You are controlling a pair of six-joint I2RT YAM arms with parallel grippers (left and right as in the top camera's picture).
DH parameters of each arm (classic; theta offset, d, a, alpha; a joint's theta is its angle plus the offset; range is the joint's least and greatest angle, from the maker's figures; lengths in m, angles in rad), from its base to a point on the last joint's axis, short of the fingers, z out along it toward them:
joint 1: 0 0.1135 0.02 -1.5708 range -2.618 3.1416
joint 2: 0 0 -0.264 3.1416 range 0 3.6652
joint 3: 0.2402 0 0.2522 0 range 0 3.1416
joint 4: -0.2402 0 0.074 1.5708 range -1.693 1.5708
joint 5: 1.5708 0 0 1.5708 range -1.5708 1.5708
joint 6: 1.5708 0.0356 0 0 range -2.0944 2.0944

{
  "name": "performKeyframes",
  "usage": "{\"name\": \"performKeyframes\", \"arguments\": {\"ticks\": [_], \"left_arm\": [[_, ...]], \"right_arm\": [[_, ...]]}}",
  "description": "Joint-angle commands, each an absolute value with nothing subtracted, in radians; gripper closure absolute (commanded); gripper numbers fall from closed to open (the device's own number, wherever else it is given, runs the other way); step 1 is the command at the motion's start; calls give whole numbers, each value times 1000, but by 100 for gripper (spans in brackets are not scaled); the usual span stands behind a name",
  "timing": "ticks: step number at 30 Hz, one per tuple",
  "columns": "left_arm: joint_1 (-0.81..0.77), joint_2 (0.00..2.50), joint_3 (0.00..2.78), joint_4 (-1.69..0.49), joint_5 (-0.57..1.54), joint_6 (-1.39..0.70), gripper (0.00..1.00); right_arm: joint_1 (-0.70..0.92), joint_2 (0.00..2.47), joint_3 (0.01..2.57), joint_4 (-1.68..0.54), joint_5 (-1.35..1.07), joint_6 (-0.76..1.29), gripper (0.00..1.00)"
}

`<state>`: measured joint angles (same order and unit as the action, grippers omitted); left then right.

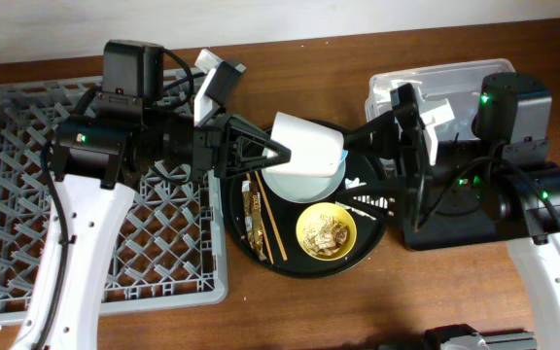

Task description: Sort waste into correct bins and load items into the dishwasher rack

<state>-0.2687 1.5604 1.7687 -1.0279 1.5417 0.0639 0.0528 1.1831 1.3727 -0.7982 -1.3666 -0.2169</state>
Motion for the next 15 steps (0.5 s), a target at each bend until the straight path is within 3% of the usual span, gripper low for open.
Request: {"name": "performKeyframes", "arguments": {"ticks": [1, 8, 12, 15], "left_arm": [[-285, 1554, 1769, -1026, 1574, 84, 100], [-333, 1554, 1769, -1002, 1574, 84, 100], [-333, 1554, 1769, -1003, 1574, 84, 100], [-334, 1554, 1769, -1003, 1574, 84, 100]], "right_arm": [[47, 1181, 1389, -779, -1438, -228, 3], [80, 1197, 1389, -743, -1336, -211, 7], [144, 1213, 1389, -709, -1246, -196, 21], [183, 1225, 1389, -643, -1244, -183, 23]]}}
